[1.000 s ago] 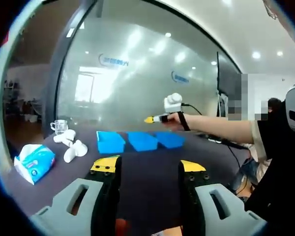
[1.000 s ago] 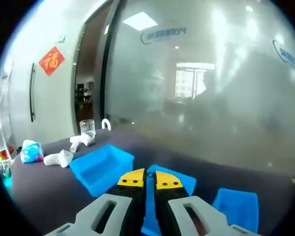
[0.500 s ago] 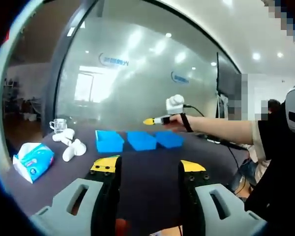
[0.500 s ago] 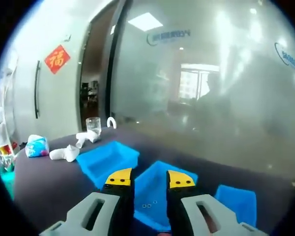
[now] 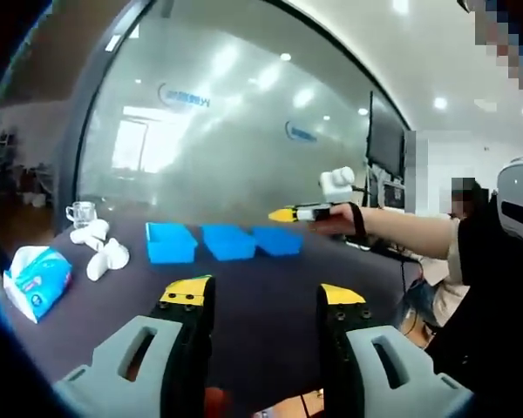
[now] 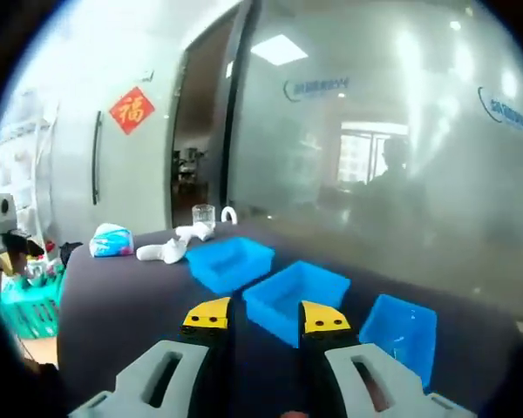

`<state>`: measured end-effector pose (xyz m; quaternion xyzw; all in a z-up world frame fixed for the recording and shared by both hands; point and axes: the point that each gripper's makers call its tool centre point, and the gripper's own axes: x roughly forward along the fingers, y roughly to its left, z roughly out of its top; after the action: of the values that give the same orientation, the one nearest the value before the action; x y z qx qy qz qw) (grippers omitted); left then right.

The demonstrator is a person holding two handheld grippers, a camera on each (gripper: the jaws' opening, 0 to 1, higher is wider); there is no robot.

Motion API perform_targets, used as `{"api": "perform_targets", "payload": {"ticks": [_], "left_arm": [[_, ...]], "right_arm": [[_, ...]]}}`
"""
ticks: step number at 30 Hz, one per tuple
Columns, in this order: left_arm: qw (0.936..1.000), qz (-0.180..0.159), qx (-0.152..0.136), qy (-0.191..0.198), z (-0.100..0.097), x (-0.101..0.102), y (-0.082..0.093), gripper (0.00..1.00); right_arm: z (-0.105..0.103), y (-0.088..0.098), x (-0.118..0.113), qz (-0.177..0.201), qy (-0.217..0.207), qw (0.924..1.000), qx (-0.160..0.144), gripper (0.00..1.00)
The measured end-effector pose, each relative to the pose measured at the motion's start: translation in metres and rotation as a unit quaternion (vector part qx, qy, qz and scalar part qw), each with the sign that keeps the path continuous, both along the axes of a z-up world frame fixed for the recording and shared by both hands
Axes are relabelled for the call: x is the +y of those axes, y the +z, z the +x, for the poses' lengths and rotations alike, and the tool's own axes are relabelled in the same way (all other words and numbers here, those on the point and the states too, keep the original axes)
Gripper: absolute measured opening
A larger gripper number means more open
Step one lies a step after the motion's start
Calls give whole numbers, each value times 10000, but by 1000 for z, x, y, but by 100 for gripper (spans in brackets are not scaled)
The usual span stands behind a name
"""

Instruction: Sort the screws, nuts, and washers into the corresponding bins

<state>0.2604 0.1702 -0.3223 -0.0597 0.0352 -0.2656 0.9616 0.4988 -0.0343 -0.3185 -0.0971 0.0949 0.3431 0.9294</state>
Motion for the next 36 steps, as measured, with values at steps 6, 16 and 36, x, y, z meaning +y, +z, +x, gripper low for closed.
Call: {"api": "perform_targets", "payload": {"ticks": [6,16,36], "left_arm": [[9991,101,65,-404,-1,-18,-4,45],[9973,234,152,-681,-3,-35,-8,45],[9964,378,254,-713,-4,-42,-14,45]], "right_arm": [[-47,-7,-23,-29,199,9998,49,25],[-96,-31,-64,-261,236,9990,289,26],[-129,-57,-92,-949,595,9905,793,26]]}}
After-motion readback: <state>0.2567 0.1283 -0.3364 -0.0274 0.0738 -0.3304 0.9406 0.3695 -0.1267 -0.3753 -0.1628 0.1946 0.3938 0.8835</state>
